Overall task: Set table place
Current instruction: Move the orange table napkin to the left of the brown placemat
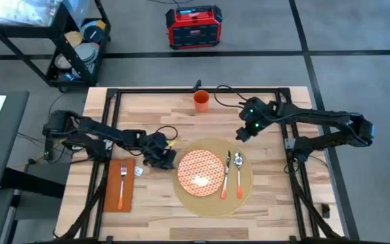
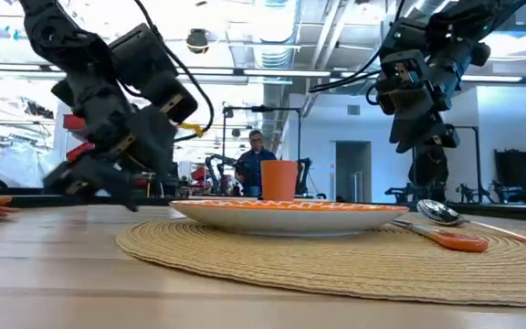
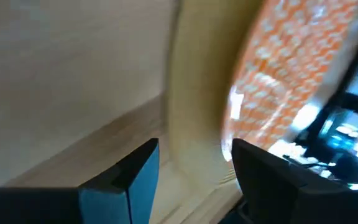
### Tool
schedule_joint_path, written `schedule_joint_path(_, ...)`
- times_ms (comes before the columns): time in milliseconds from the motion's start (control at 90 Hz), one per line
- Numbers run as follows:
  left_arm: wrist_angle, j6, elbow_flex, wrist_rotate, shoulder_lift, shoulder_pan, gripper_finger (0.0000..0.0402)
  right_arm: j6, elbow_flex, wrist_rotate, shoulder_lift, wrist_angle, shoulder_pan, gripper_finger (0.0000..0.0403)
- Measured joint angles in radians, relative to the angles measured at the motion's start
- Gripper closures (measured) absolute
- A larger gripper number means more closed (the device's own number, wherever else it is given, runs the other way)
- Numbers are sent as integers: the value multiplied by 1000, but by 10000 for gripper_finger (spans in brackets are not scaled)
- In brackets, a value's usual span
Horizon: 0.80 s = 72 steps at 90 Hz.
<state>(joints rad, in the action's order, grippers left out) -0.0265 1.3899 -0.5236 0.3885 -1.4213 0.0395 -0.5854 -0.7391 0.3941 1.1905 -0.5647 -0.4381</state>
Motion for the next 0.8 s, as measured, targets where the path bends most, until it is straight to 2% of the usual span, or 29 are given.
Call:
schedule_joint_path(122,-203,-33,-37,-24,64,0,220,2,0,-21,0,12,0,316)
schedule_joint_path(222,-495,-95,-131,-90,103,-17,236,3,0,-30,0,34,0,316)
schedule_joint_path(289,-713,-155,-203,-140,106,-37,261,3,0,-32,0,41,0,316)
schedule_joint_path(378,-915,-185,-271,-180,107,-69,318,3,0,-34,0,49,0,316)
schedule_joint_path(433,-967,-181,-291,-191,108,-101,366,3,0,-37,0,49,0,316)
schedule_joint_path(478,-977,-155,-296,-202,108,-135,386,3,0,-37,0,49,0,316)
schedule_joint_path(622,-982,10,-297,-190,99,-259,400,2,0,-37,0,48,0,316)
schedule_joint_path(800,-1030,296,-291,-190,96,-427,402,2,0,-37,0,47,0,316)
